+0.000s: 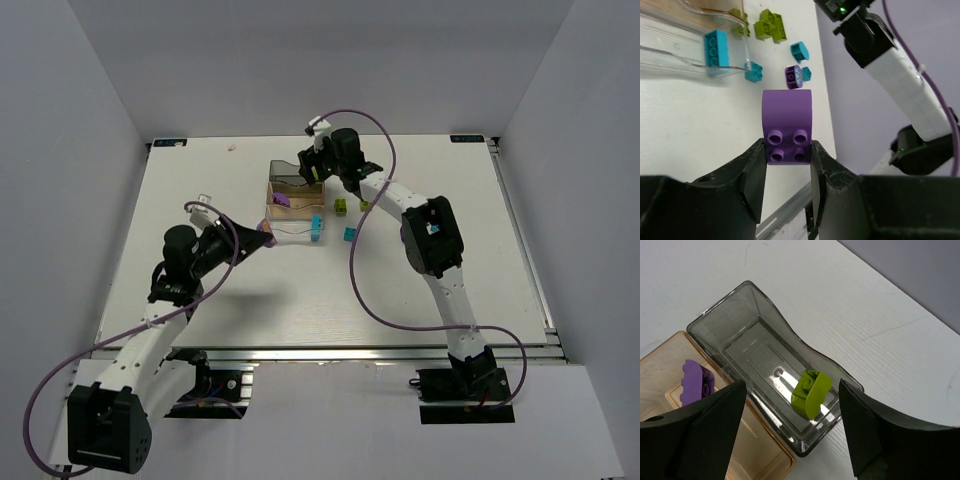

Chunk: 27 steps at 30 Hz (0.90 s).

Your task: Sort the legos into containers by color

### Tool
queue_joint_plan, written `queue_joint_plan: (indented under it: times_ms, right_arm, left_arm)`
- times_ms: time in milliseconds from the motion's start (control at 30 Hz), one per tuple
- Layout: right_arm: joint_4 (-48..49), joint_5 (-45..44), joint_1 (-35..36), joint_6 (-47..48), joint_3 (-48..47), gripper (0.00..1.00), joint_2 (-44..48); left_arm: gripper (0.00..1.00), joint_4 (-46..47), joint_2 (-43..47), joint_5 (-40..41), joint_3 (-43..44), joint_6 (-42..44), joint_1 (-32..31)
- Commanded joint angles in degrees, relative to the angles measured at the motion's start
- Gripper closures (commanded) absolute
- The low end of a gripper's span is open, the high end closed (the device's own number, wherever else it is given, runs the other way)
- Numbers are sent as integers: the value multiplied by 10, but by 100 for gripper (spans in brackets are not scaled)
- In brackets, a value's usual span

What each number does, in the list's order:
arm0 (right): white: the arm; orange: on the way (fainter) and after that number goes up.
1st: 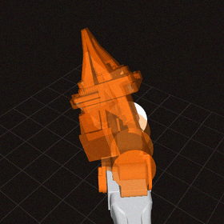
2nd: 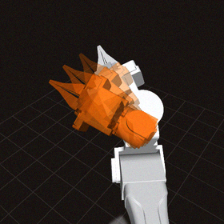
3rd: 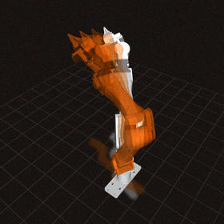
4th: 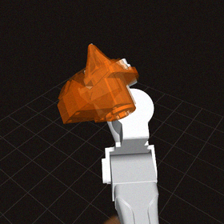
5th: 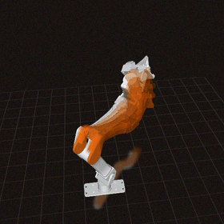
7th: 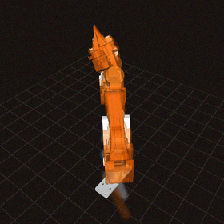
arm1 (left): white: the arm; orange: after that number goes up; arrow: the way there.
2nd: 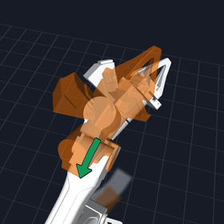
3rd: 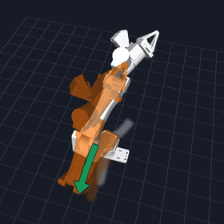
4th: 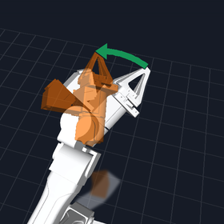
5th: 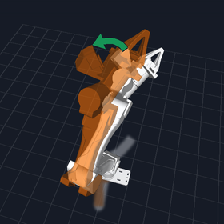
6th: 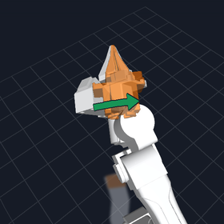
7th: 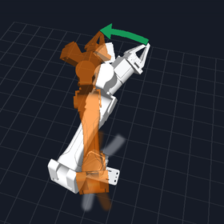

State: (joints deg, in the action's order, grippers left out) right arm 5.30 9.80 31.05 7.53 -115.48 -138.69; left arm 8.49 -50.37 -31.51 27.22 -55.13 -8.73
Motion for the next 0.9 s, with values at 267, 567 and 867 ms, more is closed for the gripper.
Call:
queue_joint_plan:
  times_ms: [267,567,867]
  right_arm:
    - [-4,300,-59,36,200,28,254]
    - [-67,364,-107,44,384,100,420]
    - [-105,363,-119,58,510,91,528]
  left_arm:
    - [100,-190,-208,108,227,168,-65]
    - [100,-215,-398,195,393,218,-100]
    - [100,-190,-533,286,520,231,-119]
